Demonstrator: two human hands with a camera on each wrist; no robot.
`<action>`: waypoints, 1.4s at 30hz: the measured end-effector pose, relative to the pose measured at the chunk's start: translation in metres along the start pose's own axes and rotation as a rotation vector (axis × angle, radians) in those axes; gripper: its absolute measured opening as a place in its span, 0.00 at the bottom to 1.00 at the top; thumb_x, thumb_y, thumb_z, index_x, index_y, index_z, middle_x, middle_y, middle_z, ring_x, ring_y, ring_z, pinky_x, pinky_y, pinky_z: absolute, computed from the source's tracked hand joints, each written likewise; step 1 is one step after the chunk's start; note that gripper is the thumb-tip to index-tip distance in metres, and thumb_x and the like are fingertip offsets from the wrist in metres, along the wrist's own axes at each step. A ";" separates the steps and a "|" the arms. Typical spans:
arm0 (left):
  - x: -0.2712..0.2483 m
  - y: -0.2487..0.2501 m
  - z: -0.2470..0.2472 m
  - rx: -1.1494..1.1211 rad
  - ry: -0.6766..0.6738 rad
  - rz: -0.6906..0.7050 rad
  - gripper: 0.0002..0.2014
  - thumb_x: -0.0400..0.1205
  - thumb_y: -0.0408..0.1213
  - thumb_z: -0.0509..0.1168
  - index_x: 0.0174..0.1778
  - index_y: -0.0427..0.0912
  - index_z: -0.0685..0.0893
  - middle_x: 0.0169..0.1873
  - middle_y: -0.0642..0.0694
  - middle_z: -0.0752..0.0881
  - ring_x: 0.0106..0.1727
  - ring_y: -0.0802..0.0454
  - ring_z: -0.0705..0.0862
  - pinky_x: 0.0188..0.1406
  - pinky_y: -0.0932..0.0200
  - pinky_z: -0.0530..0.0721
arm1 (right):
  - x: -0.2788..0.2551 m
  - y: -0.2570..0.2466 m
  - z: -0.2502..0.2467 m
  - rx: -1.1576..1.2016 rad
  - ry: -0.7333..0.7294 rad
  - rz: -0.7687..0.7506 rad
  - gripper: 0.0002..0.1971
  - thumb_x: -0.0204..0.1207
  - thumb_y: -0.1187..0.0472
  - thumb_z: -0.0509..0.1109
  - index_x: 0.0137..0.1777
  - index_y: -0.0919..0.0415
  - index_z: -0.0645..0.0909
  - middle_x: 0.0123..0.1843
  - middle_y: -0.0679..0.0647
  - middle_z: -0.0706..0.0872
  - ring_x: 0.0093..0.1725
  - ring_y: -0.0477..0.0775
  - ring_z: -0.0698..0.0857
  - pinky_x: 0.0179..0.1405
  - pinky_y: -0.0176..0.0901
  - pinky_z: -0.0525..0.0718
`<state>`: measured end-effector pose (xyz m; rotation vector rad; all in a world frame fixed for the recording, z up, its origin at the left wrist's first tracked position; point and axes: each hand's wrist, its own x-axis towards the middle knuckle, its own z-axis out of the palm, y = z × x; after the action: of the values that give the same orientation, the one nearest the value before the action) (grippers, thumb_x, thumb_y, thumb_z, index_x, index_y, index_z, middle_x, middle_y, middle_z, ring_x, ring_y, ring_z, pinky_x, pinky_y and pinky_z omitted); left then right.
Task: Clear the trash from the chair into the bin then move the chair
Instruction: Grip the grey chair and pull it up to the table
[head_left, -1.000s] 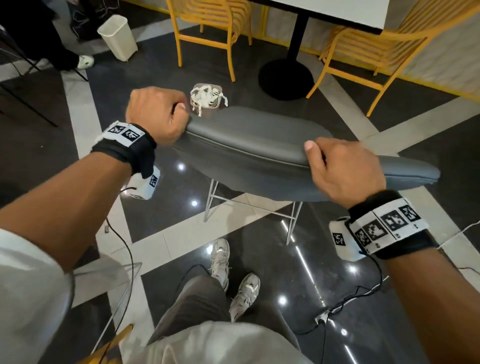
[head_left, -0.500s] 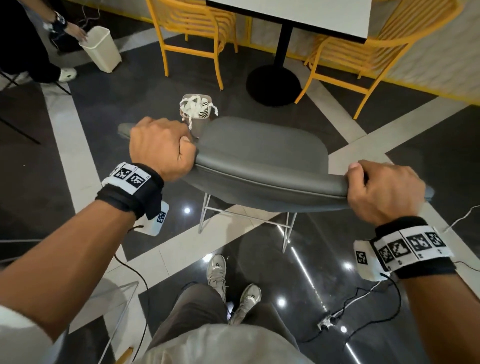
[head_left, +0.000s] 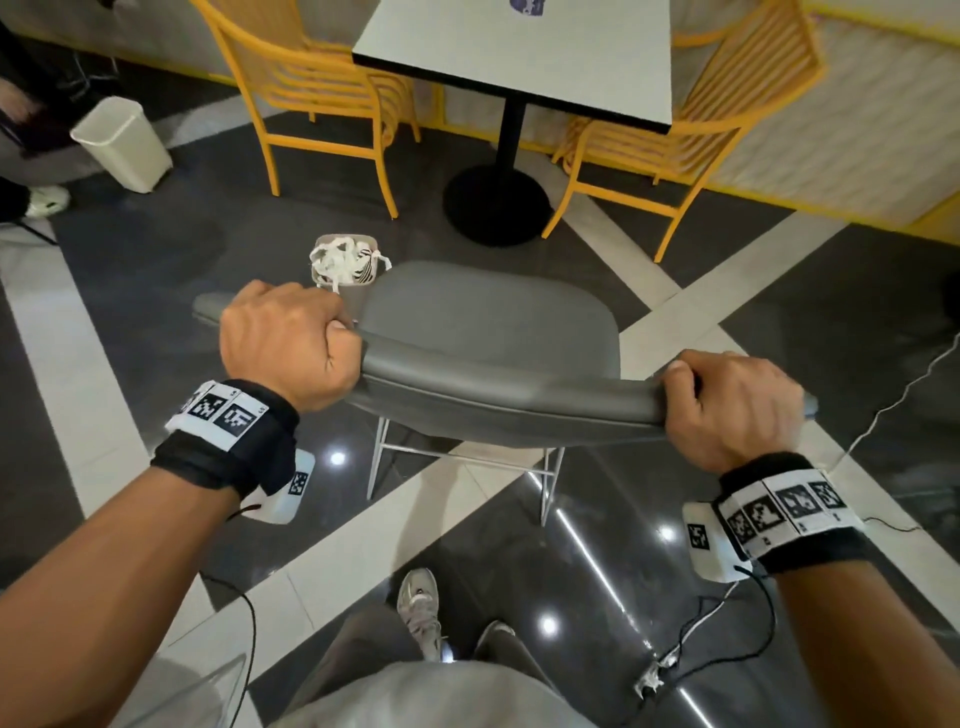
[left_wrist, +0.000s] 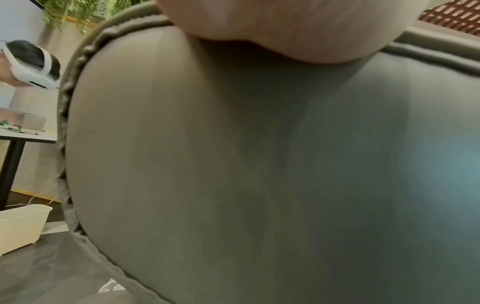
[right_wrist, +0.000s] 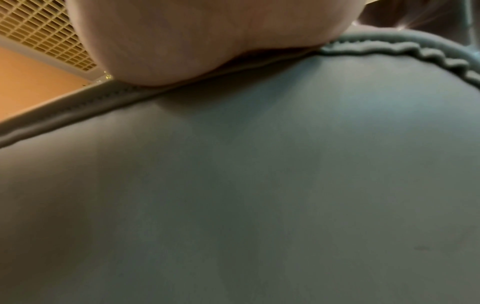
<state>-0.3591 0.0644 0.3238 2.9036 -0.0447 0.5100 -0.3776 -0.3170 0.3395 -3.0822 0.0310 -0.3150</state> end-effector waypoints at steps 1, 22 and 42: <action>0.007 -0.004 0.003 0.002 -0.004 0.000 0.18 0.69 0.45 0.53 0.30 0.42 0.87 0.24 0.41 0.84 0.30 0.36 0.81 0.40 0.48 0.74 | 0.006 -0.003 0.001 0.006 -0.002 0.004 0.20 0.80 0.49 0.55 0.32 0.55 0.81 0.26 0.54 0.80 0.29 0.60 0.79 0.38 0.46 0.78; 0.139 -0.039 0.044 0.000 0.037 0.044 0.19 0.72 0.43 0.52 0.33 0.41 0.88 0.27 0.38 0.85 0.32 0.34 0.81 0.42 0.46 0.75 | 0.134 -0.032 0.034 0.011 0.061 0.031 0.18 0.77 0.51 0.55 0.29 0.57 0.76 0.24 0.54 0.78 0.28 0.63 0.78 0.33 0.47 0.78; 0.354 -0.057 0.119 -0.027 0.038 0.021 0.19 0.71 0.44 0.52 0.32 0.42 0.87 0.28 0.40 0.86 0.32 0.35 0.81 0.42 0.47 0.78 | 0.360 -0.038 0.088 0.040 0.089 0.025 0.20 0.77 0.49 0.55 0.30 0.58 0.77 0.26 0.56 0.79 0.28 0.65 0.78 0.32 0.46 0.77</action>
<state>0.0170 0.0987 0.3239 2.8692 -0.0760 0.5630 -0.0071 -0.2837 0.3278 -3.0232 0.0652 -0.4455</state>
